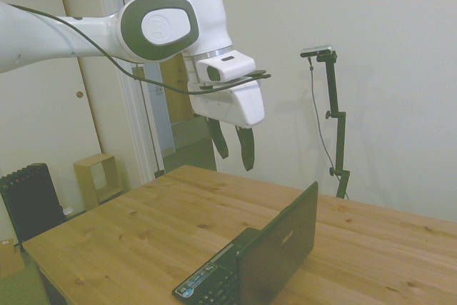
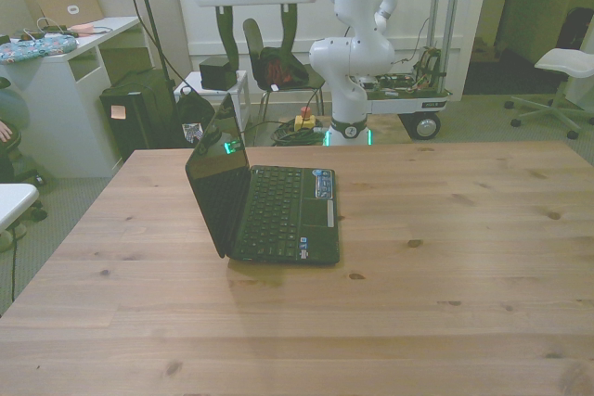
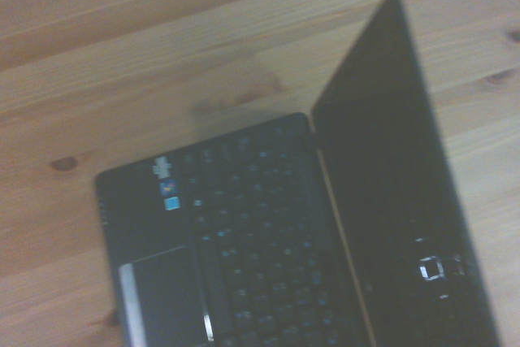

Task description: Close the laptop

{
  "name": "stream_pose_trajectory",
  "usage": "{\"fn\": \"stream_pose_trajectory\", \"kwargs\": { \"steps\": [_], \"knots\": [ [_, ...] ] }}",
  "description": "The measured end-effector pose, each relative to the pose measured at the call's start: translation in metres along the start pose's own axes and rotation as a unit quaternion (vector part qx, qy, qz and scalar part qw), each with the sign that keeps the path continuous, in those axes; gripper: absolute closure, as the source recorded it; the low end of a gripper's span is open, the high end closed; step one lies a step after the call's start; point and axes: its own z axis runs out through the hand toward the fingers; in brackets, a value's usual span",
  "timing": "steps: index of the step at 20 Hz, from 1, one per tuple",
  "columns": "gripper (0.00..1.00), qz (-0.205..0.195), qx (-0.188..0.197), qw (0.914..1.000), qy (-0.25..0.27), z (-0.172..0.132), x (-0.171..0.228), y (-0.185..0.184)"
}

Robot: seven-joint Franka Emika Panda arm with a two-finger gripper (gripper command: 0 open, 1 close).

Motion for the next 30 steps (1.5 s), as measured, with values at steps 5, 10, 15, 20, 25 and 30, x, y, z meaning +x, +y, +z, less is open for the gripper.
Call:
{"fn": "stream_pose_trajectory", "kwargs": {
  "steps": [5, 10, 15, 20, 25, 30],
  "knots": [
    [0.0, 0.028, -0.004, 0.9996, 0.002, -0.001, 0.054, 0.075],
    [0.0, 0.06, -0.005, 0.9982, -0.003, 0.012, 0.109, 0.132],
    [0.0, 0.082, -0.024, 0.9961, -0.024, 0.059, 0.161, 0.154],
    [0.0, 0.067, -0.049, 0.9954, -0.049, 0.108, 0.174, 0.129],
    [1.0, 0.032, -0.045, 0.9973, -0.048, 0.108, 0.155, 0.081],
    [1.0, 0.029, -0.052, 0.9967, -0.056, 0.118, 0.148, 0.073]
  ]
}}
